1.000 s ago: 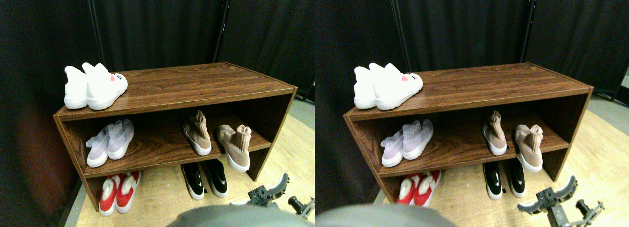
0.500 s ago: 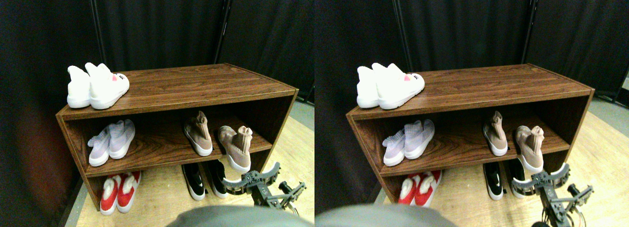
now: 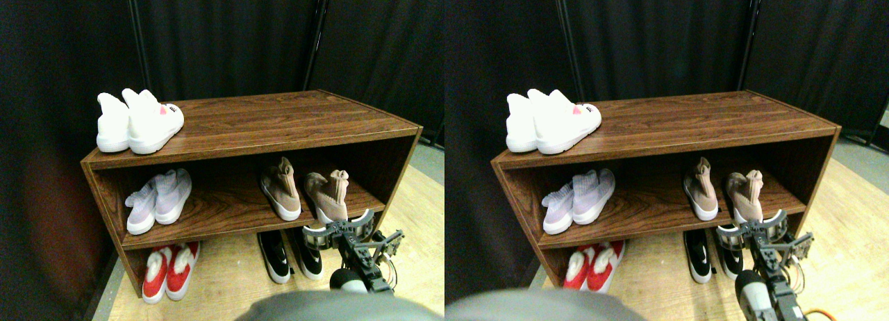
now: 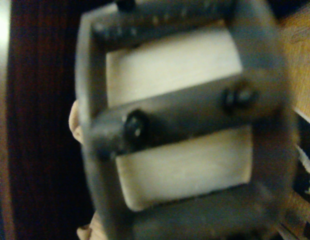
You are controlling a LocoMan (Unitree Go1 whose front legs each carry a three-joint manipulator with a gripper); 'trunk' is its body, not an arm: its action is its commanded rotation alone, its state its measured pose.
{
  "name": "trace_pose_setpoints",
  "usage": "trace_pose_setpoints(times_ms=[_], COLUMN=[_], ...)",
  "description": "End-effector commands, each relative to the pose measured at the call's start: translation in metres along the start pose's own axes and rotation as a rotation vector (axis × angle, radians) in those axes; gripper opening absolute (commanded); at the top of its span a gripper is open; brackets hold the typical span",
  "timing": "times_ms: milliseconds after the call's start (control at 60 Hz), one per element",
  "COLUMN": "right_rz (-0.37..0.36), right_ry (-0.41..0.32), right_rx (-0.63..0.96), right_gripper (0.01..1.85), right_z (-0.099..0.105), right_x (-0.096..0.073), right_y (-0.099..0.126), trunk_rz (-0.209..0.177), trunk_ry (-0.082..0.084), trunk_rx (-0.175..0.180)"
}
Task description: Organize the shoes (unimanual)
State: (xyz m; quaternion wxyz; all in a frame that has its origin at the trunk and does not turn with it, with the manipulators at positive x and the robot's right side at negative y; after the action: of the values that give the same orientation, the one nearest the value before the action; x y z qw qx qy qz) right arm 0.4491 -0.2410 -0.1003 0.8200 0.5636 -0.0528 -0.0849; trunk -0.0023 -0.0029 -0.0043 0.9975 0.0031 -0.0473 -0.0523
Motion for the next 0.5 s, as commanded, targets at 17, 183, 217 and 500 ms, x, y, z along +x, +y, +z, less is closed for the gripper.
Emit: trace_pose_setpoints(times_ms=[17, 183, 217, 500], right_rz=[0.012, -0.003, -0.003, -0.002], right_ry=[0.004, -0.006, -0.007, 0.040], right_rx=[-0.009, -0.003, 0.001, 0.010], right_gripper=[1.50, 1.49, 1.49, 1.55], right_z=[0.0017, 0.0008, 0.0010, 0.0040], right_x=[0.0093, 0.0149, 0.0154, 0.0151], right_y=[0.0003, -0.0007, -0.0009, 0.0031], trunk_rz=[0.010, 0.014, 0.014, 0.013], trunk_ry=[0.012, 0.015, 0.016, 0.016], trunk_rx=[-0.015, -0.016, -0.014, -0.007])
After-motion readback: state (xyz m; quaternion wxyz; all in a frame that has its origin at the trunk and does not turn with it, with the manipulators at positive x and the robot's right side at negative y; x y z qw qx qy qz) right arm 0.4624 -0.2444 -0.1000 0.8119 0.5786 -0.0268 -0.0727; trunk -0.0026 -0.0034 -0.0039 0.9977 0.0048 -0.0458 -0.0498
